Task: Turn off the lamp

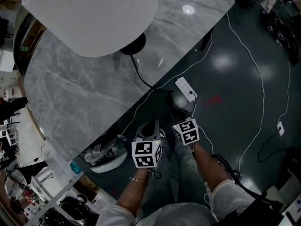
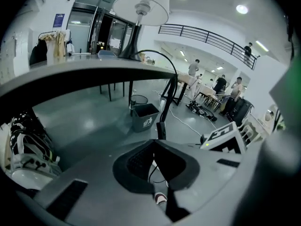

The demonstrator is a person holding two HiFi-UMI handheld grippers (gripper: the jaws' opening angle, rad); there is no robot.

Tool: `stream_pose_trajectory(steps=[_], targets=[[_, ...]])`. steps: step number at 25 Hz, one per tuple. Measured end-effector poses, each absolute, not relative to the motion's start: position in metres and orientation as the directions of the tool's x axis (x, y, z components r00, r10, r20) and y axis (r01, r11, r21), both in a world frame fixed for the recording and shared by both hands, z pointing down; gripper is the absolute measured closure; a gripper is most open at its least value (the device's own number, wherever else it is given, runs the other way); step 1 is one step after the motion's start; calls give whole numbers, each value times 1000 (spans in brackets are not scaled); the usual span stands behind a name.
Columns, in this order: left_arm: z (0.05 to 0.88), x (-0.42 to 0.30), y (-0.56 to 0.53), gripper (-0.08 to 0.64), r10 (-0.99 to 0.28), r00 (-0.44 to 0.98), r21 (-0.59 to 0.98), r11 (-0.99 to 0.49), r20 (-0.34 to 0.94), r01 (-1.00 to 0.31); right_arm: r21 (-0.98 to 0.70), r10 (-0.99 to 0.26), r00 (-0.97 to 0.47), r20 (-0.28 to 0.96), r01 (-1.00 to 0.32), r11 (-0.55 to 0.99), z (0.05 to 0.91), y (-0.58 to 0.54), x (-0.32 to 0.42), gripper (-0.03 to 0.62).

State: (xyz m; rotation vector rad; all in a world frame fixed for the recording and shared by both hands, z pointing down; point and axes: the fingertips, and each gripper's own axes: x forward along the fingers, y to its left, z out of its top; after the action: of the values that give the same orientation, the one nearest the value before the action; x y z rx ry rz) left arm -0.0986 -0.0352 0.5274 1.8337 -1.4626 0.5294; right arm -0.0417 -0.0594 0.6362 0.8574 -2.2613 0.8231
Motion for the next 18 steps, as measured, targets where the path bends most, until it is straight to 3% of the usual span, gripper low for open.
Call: stream_pose_trajectory(steps=[11,18], targets=[[581,-111,-30,552,-666,271,284,-92,695,-954,-340,-370,-625,688,-727,597,714,-70,-62,577],[594,-110,-31,552,-679,267,288,-85,684,-954,-407,-416,-661,624,-730,550,712,-88,-73,577]])
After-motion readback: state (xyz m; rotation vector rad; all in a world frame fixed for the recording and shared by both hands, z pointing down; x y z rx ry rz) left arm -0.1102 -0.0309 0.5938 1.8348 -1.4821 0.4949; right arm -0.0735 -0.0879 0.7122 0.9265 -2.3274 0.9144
